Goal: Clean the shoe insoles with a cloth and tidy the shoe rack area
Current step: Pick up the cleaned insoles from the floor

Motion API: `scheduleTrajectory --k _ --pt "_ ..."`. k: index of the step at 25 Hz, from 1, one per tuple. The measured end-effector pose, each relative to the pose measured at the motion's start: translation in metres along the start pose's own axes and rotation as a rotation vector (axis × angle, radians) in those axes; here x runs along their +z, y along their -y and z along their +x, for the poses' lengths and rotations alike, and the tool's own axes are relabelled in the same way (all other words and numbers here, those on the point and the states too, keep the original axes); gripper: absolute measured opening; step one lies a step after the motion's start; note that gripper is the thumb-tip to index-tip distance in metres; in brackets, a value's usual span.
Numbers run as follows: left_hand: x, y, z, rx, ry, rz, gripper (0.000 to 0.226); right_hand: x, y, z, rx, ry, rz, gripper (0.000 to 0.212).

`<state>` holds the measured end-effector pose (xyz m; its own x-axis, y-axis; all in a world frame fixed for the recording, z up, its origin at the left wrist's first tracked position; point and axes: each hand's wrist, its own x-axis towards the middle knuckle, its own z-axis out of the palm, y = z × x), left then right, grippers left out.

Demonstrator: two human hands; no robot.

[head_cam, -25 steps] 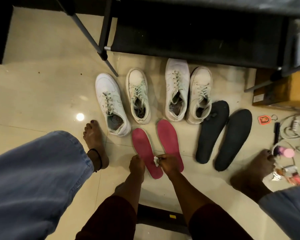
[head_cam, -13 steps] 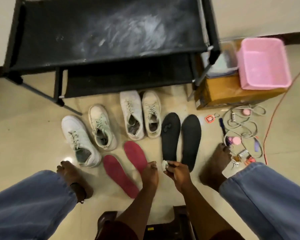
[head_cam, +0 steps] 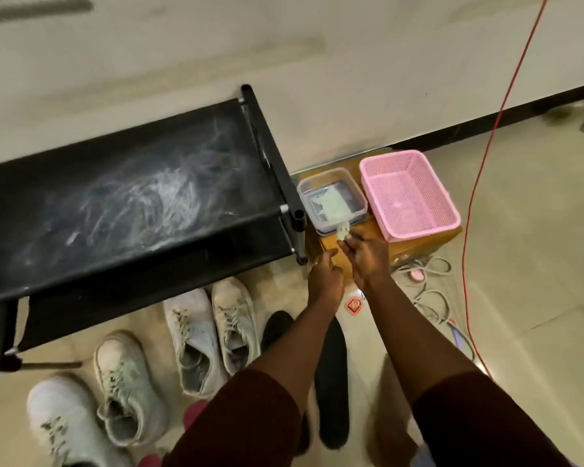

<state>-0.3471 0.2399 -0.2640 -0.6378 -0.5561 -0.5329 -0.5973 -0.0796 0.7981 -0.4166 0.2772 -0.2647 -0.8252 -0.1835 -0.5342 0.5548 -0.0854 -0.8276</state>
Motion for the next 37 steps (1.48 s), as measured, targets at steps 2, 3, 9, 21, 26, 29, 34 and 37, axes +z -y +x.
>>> scheduleTrajectory --k 2,3,9,21,26,29,34,37 --pt "0.002 -0.015 0.016 0.082 0.011 0.054 0.045 0.016 0.019 0.036 -0.221 0.0 -0.376 0.029" --pt "0.004 -0.021 0.023 0.129 0.0 0.063 0.048 0.024 0.027 0.055 -0.362 0.006 -0.618 0.029" --pt "0.008 -0.015 0.049 0.205 -0.047 0.133 0.054 0.05 0.031 0.117 -0.591 0.063 -1.492 0.026" --pt "-0.009 0.017 0.014 0.061 -0.048 0.042 0.047 0.002 0.005 0.035 -0.59 -0.258 -1.081 0.036" --pt "-0.025 0.054 -0.036 0.004 -0.1 -0.033 0.05 -0.018 -0.061 -0.045 -0.548 -0.124 -1.148 0.025" --pt "-0.042 0.088 -0.069 -0.065 -0.157 -0.088 0.049 -0.018 -0.099 -0.089 -0.557 0.067 -1.199 0.021" --pt "-0.068 0.179 -0.12 -0.227 -0.295 -0.082 0.048 -0.014 -0.182 -0.153 -0.496 0.351 -1.429 0.019" --pt "-0.079 0.245 -0.147 -0.391 -0.379 -0.117 0.042 -0.011 -0.234 -0.191 -0.351 0.5 -1.502 0.028"
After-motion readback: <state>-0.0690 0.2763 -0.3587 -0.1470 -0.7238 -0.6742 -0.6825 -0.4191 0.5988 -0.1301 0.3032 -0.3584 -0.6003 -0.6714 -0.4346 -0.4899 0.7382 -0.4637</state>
